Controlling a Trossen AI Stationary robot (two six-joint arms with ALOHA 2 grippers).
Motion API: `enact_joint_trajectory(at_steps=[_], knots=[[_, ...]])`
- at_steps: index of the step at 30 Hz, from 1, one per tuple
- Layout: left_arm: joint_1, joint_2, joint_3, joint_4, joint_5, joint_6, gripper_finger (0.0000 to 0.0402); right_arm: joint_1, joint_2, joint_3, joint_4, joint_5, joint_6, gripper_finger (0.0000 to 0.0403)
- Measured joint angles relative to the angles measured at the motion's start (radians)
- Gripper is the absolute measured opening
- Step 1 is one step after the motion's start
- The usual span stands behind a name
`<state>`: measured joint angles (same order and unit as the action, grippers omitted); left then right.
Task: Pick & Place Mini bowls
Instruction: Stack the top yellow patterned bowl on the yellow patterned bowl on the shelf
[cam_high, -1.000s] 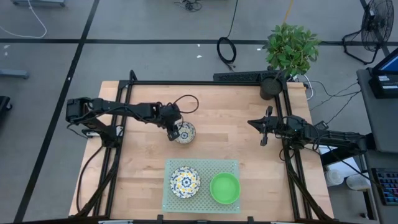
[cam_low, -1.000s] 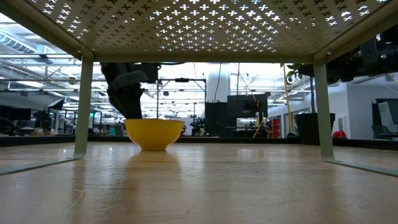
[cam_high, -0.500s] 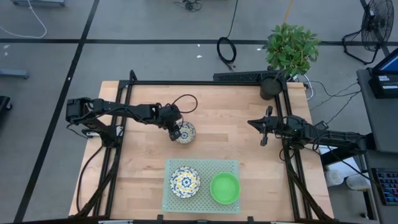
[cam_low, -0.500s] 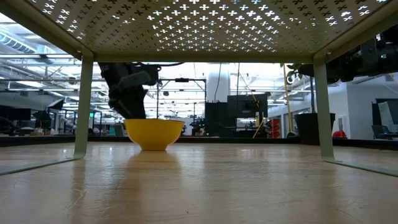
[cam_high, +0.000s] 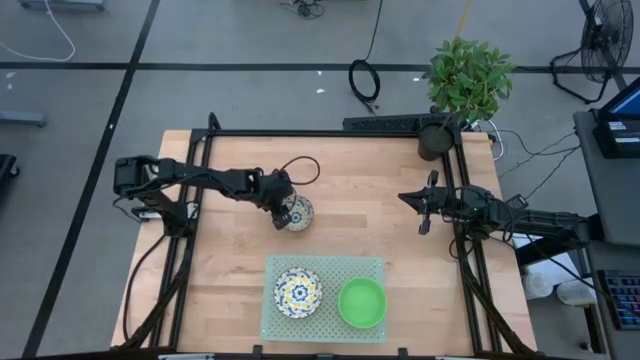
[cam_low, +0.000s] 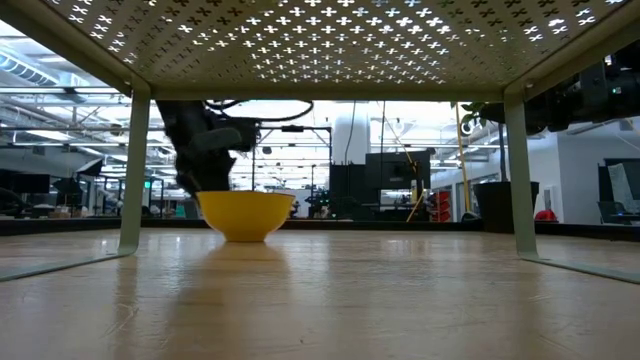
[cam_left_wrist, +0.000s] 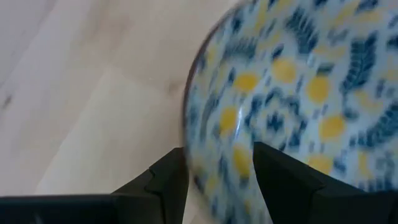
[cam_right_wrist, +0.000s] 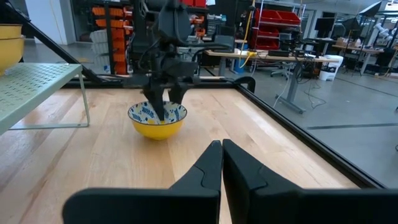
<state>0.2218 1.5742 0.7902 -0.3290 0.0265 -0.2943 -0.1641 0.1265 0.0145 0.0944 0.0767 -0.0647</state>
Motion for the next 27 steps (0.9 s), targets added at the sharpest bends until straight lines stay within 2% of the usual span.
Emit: enact_joint_trajectory(at_steps=[12, 16, 24, 27], knots=[[0.003, -0.003, 0.001, 0.038, -0.037, 0.04, 0.0172, 0.0, 0.005, 0.0, 0.0, 0.0, 0.0, 0.0], [0.003, -0.003, 0.0, 0.043, -0.037, 0.053, 0.0132, 0.0, 0.005, 0.0, 0.0, 0.0, 0.0, 0.0], [0.005, -0.007, 0.005, 0.055, -0.017, 0.05, 0.0021, 0.0, 0.005, 0.0, 0.001, 0.0, 0.0, 0.0], [0.015, -0.007, 0.005, 0.052, -0.009, 0.024, 0.0015, 0.0, 0.005, 0.0, 0.001, 0.0, 0.0, 0.0]])
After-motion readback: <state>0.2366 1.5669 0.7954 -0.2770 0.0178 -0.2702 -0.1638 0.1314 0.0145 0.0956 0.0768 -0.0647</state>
